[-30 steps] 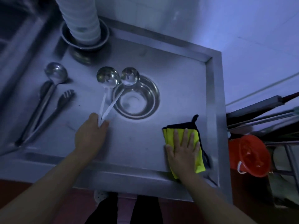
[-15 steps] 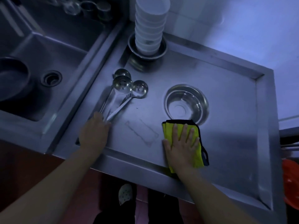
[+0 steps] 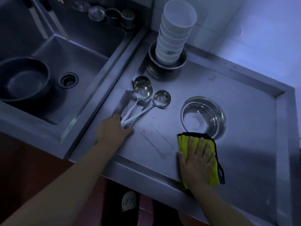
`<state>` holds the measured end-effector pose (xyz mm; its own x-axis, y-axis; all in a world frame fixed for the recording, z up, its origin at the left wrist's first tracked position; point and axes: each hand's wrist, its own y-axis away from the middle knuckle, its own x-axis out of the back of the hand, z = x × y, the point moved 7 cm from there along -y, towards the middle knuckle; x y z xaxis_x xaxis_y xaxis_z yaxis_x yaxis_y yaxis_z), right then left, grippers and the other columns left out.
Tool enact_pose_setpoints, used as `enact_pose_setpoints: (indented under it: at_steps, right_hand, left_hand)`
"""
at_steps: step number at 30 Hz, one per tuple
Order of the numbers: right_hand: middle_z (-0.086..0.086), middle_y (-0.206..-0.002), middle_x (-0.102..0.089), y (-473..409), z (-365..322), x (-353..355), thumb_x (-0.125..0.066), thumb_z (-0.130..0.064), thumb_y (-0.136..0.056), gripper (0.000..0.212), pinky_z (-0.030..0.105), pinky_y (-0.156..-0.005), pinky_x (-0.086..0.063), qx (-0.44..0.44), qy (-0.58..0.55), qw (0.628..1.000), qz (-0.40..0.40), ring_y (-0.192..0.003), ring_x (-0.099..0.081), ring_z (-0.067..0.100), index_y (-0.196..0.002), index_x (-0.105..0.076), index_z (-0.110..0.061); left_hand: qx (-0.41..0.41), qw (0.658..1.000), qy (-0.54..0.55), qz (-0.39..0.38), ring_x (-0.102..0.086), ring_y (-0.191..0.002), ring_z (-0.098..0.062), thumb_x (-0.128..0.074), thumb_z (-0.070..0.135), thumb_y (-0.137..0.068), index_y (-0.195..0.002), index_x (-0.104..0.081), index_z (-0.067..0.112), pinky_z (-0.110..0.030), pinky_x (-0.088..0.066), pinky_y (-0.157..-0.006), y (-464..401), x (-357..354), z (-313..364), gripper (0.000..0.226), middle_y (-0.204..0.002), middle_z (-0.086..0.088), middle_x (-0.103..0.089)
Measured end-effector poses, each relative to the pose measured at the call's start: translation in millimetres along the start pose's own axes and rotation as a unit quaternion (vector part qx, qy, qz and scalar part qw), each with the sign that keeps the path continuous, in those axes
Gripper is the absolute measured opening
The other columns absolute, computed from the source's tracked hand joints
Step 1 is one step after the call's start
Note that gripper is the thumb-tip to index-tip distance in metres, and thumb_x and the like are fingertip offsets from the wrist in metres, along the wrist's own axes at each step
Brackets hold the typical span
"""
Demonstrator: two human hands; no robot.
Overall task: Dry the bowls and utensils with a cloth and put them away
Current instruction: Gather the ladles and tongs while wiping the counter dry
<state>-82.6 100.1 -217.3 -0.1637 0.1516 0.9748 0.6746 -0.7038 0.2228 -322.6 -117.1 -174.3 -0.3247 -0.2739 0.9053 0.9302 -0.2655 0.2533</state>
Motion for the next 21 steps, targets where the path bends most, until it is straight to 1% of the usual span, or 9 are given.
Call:
enact_pose_setpoints:
  at_steps: [2,4,6,9,12,15,19,21]
  right_hand:
    - [0.014,-0.160,-0.006,0,0,1,-0.005,-0.066,-0.089,0.075,0.055,-0.115,0.000,0.001,0.001,1.000,0.008,-0.147,0.000,0.036,-0.153,-0.005,-0.026]
    - [0.014,-0.160,-0.007,-1,0,0,-0.007,-0.066,-0.090,0.075,0.055,-0.116,-0.001,0.001,0.005,1.000,0.008,-0.146,-0.001,0.036,-0.153,-0.006,-0.026]
    - [0.015,-0.160,-0.010,-1,1,0,-0.009,-0.065,-0.090,0.075,0.055,-0.115,-0.002,0.002,0.005,1.000,0.010,-0.146,-0.003,0.037,-0.153,-0.009,-0.025]
    - [0.016,-0.158,-0.015,-2,1,0,-0.012,-0.064,-0.090,0.074,0.056,-0.114,-0.003,0.004,0.006,1.000,0.014,-0.145,-0.009,0.039,-0.153,-0.015,-0.024]
    - [0.018,-0.157,-0.019,-3,2,-1,-0.016,-0.062,-0.090,0.074,0.055,-0.113,-0.004,0.006,0.009,1.000,0.012,-0.143,-0.013,0.040,-0.153,-0.017,-0.023]
    - [0.019,-0.156,-0.022,-3,3,-1,-0.018,-0.062,-0.091,0.074,0.055,-0.112,-0.005,0.007,0.013,1.000,0.011,-0.142,-0.016,0.042,-0.152,-0.020,-0.022]
    - [0.020,-0.155,-0.024,-5,2,0,-0.020,-0.061,-0.091,0.073,0.056,-0.111,-0.006,0.009,0.009,1.000,0.018,-0.141,-0.017,0.042,-0.151,-0.023,-0.020]
    - [0.021,-0.154,-0.024,-5,1,0,-0.023,-0.060,-0.090,0.074,0.055,-0.111,-0.006,0.010,0.009,1.000,0.019,-0.140,-0.018,0.043,-0.150,-0.027,-0.018]
  left_hand:
    - [-0.008,1.000,-0.014,-0.004,-0.058,-0.080,-0.024,-0.070,0.058,-0.065,-0.097,-0.056,0.014,-0.031,-0.045,-0.065,-2,-5,3,0.056,-0.093,-0.004,-0.060]
    - [-0.002,0.999,-0.033,-0.009,-0.055,-0.091,-0.026,-0.070,0.052,-0.068,-0.103,-0.053,0.010,-0.031,-0.040,-0.068,-4,-7,7,0.057,-0.103,-0.008,-0.054]
    - [0.006,0.999,-0.045,-0.009,-0.053,-0.094,-0.026,-0.069,0.047,-0.070,-0.105,-0.050,0.007,-0.031,-0.036,-0.067,-5,-7,11,0.056,-0.107,-0.010,-0.050]
    - [0.012,0.999,-0.039,0.007,-0.052,-0.093,-0.027,-0.069,0.044,-0.070,-0.104,-0.049,0.005,-0.031,-0.035,-0.066,-5,-8,11,0.055,-0.106,-0.010,-0.049]
    - [-0.002,1.000,-0.016,0.017,-0.052,-0.091,-0.029,-0.070,0.050,-0.074,-0.101,-0.048,0.005,-0.033,-0.036,-0.064,-3,-12,11,0.057,-0.104,-0.011,-0.050]
    - [-0.010,1.000,0.016,0.019,-0.054,-0.088,-0.030,-0.065,0.053,-0.078,-0.096,-0.048,0.005,-0.034,-0.037,-0.063,-2,-14,11,0.053,-0.099,-0.013,-0.053]
    - [-0.017,0.999,-0.035,0.016,-0.056,-0.088,-0.027,-0.057,0.051,-0.085,-0.092,-0.052,0.007,-0.035,-0.044,-0.065,-9,-15,16,0.044,-0.097,-0.011,-0.058]
    - [-0.012,0.999,-0.046,0.014,-0.057,-0.085,-0.026,-0.058,0.048,-0.086,-0.087,-0.052,0.010,-0.035,-0.042,-0.061,-13,-15,17,0.038,-0.094,-0.010,-0.059]
